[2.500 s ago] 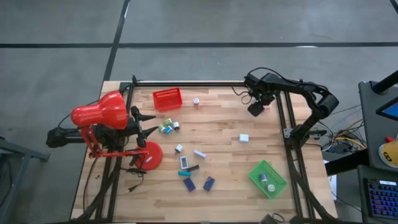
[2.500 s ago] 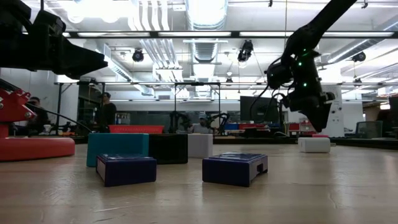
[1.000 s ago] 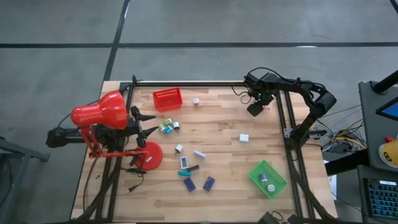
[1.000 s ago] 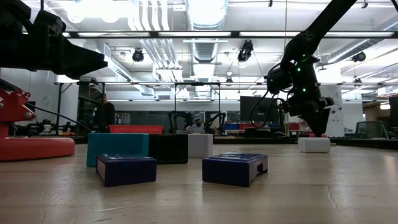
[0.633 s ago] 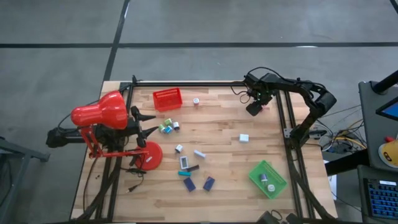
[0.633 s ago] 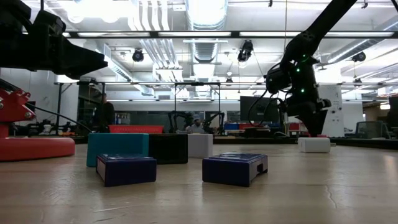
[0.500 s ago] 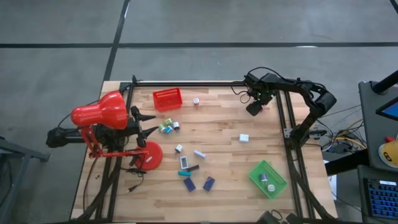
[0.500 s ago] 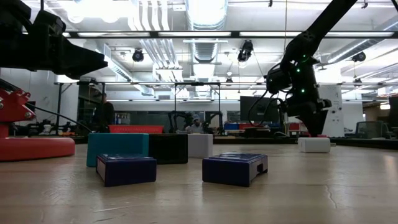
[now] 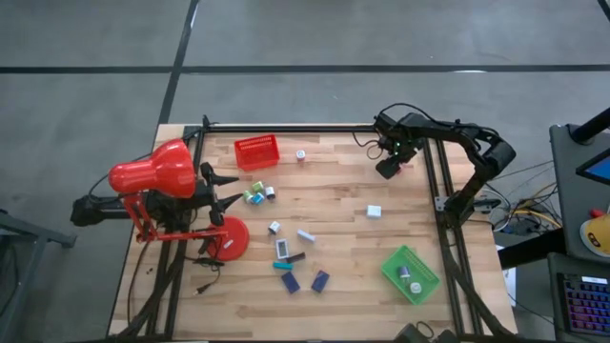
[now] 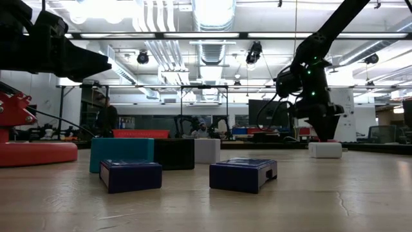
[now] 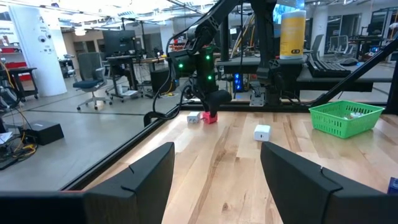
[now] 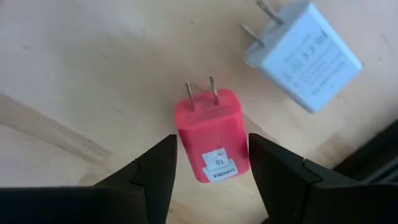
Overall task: Pick & Place Office items
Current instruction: Put the pink charger adapter into the green bin
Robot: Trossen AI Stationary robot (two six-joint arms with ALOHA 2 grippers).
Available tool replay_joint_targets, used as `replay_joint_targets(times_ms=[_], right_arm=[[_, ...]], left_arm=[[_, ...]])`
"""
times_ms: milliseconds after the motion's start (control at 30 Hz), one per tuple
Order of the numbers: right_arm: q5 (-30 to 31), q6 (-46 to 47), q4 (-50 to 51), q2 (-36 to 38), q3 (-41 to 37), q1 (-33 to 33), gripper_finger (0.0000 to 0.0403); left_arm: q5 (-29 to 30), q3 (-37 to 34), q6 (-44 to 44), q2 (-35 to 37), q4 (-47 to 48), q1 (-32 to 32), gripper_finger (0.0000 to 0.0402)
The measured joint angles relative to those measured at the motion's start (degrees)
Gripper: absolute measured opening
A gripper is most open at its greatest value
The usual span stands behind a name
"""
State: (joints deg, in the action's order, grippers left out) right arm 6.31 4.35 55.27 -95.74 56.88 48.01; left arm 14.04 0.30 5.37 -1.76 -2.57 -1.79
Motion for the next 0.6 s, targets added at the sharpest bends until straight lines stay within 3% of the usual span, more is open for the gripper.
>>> replay_joint_targets(times_ms=[600], right_arm=[[-0.27, -0.06, -1.74, 0.0, -2.02, 0.0, 0.021]], left_arm=[[0.0, 0.01, 0.0, 0.0, 0.0, 0.0, 0.0245]])
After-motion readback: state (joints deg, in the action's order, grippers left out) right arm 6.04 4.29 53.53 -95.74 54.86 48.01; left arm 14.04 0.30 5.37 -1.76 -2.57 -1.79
